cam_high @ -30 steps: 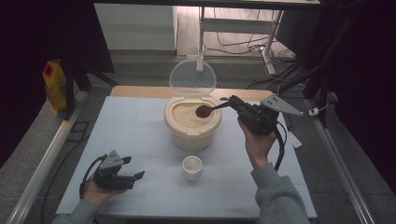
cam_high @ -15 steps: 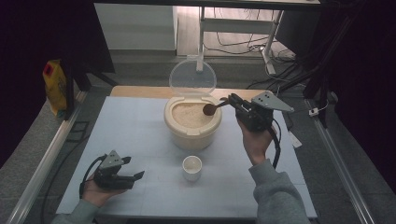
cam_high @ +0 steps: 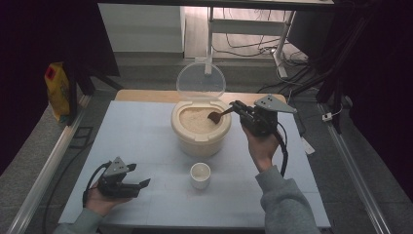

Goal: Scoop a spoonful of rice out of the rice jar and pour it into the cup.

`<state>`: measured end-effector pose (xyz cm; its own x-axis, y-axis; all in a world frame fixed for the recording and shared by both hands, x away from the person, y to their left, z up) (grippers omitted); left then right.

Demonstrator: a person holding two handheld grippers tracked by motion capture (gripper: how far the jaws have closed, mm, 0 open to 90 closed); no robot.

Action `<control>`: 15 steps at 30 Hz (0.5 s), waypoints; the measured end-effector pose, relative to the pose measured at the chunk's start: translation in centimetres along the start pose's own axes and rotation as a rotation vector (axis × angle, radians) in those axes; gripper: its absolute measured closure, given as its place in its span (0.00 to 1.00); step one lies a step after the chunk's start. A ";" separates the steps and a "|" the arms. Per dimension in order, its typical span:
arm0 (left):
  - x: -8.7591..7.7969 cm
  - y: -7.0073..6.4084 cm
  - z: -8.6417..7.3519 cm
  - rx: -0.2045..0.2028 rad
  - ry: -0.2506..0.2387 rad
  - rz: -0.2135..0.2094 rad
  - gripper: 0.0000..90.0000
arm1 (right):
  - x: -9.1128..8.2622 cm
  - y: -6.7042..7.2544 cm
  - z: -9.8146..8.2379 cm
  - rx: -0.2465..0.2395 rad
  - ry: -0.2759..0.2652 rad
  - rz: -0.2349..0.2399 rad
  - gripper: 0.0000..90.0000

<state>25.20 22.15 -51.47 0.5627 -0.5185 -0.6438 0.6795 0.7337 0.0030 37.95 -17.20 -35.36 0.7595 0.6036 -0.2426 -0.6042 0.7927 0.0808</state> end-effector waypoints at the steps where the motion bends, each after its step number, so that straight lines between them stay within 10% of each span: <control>1: 0.0 0.0 0.0 0.000 0.001 0.000 0.24 | 0.1 -0.1 -0.2 0.016 0.003 0.003 0.92; 15: 0.1 0.0 0.0 0.000 0.005 0.001 0.24 | 0.9 -2.3 -2.3 0.263 0.026 0.072 0.92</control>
<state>25.25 22.04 -51.51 0.5612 -0.5158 -0.6473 0.6789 0.7342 0.0035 39.47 -18.62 -37.95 0.7084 0.6594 -0.2518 -0.5705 0.7450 0.3458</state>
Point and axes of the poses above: each handheld gripper's, and its own axes: x roughly forward along the jaws, z roughly out of its top, y roughly to its left, the point moved 1 cm from there along x, roughly forward along the jaws, and after that the axes turned 5 degrees about x, right-handed, at the moved point
